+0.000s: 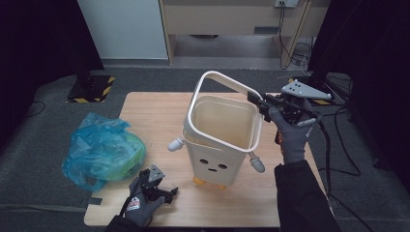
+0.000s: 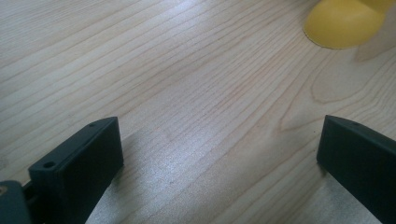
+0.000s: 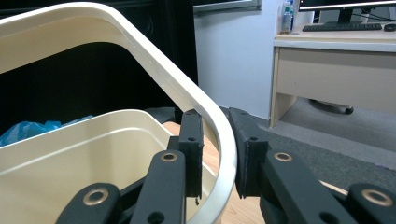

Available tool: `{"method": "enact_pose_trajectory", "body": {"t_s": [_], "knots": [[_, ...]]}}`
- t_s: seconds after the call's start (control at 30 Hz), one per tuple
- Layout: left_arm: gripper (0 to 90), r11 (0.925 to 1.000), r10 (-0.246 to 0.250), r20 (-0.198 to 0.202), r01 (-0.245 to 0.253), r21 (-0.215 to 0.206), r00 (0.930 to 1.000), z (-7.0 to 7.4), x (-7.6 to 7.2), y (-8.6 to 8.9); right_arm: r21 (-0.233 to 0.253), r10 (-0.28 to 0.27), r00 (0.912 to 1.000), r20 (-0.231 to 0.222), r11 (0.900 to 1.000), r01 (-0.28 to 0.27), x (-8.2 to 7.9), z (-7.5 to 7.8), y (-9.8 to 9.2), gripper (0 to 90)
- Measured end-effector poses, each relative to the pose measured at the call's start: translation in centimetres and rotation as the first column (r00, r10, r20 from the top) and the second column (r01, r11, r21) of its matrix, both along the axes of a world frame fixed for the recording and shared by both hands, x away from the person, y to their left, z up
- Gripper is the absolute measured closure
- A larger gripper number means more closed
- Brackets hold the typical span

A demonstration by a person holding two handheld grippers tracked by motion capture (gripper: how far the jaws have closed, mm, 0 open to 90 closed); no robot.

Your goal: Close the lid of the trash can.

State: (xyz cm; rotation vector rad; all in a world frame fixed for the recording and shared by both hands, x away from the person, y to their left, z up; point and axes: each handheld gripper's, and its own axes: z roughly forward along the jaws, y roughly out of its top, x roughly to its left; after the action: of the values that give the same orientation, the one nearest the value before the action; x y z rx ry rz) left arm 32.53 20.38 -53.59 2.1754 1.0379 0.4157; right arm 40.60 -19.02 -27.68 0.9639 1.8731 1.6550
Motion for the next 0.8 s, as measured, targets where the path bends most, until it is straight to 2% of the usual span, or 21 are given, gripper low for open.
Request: {"method": "enact_pose_trajectory", "body": {"t_s": [0.37,0.47,0.63,0.8], "knots": [[0.0,1.0,0.0,0.0,0.0,0.0,1.0,0.0,0.0,0.0,-0.03,-0.014,0.9995,-0.028,0.999,0.013,0.3,-0.4,0.4,76.1],[0.0,1.0,0.0,0.0,0.0,0.0,1.0,0.0,0.0,0.0,-0.047,-0.018,0.9992,-0.037,0.999,0.016,0.3,-0.5,0.5,75.8],[0.0,1.0,0.001,0.001,-0.001,0.0,1.0,0.0,0.0,0.0,-0.104,-0.027,0.9984,-0.05,0.994,0.021,0.4,-1.2,1.1,75.0],[0.0,1.0,0.001,0.001,-0.001,0.0,1.0,0.0,0.0,0.0,-0.115,-0.031,0.9977,-0.06,0.993,0.024,0.5,-1.4,1.2,75.1]]}}
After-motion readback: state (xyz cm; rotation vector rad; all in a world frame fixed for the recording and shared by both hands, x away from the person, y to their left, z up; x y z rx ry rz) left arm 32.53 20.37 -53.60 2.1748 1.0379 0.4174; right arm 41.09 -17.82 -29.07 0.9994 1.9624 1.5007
